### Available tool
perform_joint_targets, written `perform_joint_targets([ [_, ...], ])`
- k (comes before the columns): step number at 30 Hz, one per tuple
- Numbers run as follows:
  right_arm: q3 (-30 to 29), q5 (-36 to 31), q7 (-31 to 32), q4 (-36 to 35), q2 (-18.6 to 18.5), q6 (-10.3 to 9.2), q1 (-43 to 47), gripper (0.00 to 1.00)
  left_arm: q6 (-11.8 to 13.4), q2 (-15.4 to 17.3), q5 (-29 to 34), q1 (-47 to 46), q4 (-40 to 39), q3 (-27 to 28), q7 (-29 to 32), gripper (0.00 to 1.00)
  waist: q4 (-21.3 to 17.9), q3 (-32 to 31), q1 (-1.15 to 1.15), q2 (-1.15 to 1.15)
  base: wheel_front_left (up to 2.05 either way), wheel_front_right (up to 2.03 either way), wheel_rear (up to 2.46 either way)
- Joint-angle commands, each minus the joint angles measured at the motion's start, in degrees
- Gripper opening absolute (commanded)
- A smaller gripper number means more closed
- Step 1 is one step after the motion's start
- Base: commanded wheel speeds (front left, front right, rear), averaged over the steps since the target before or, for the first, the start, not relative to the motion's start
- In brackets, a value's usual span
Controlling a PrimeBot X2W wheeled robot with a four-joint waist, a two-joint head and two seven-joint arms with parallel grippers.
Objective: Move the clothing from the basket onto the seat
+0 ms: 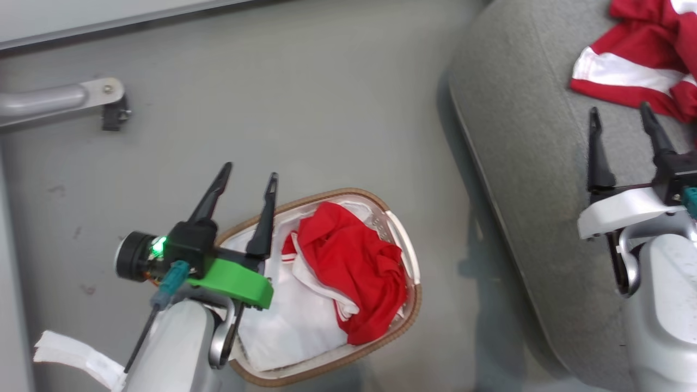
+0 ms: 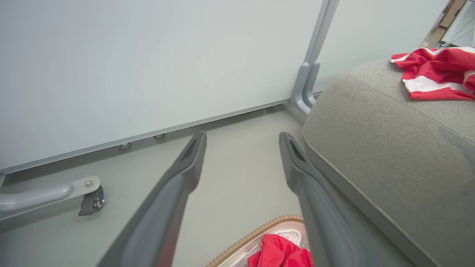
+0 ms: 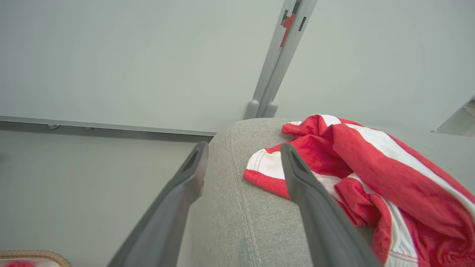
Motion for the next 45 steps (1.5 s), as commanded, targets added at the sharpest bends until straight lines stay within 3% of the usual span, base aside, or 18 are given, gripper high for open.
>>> perform_joint_targets([
  [1,1.3,0.9,0.0,-0.3,0.2,-0.08,1.0,1.00,-0.1,-0.6,0.4,1.2,0.2,1.6,0.0,1.00,4.5,-3.7,0.00,0.00,0.00,0.00,0.00],
  [9,6.8,3.1,0.0,-4.0,1.5,-0.08,1.8,1.00,-0.1,-2.0,1.6,3.9,1.4,9.9,0.0,1.00,9.5,-7.5,0.00,0.00,0.00,0.00,0.00],
  [21,8.6,3.9,0.0,-2.8,2.2,-0.08,8.0,1.00,-0.1,-2.7,2.5,10.0,2.9,16.5,0.0,1.00,12.2,-14.5,0.00,0.00,0.00,0.00,0.00],
  [32,8.5,4.9,0.0,-0.9,2.5,-0.08,14.6,1.00,0.1,-2.8,1.0,15.6,3.2,16.9,0.0,1.00,12.5,-20.1,0.00,0.00,0.00,0.00,0.00],
  [45,8.5,4.9,0.0,-0.9,2.7,-0.08,15.7,1.00,0.8,-2.8,-0.5,17.5,3.1,14.6,0.0,1.00,12.1,-20.1,0.00,0.00,0.00,0.00,0.00],
])
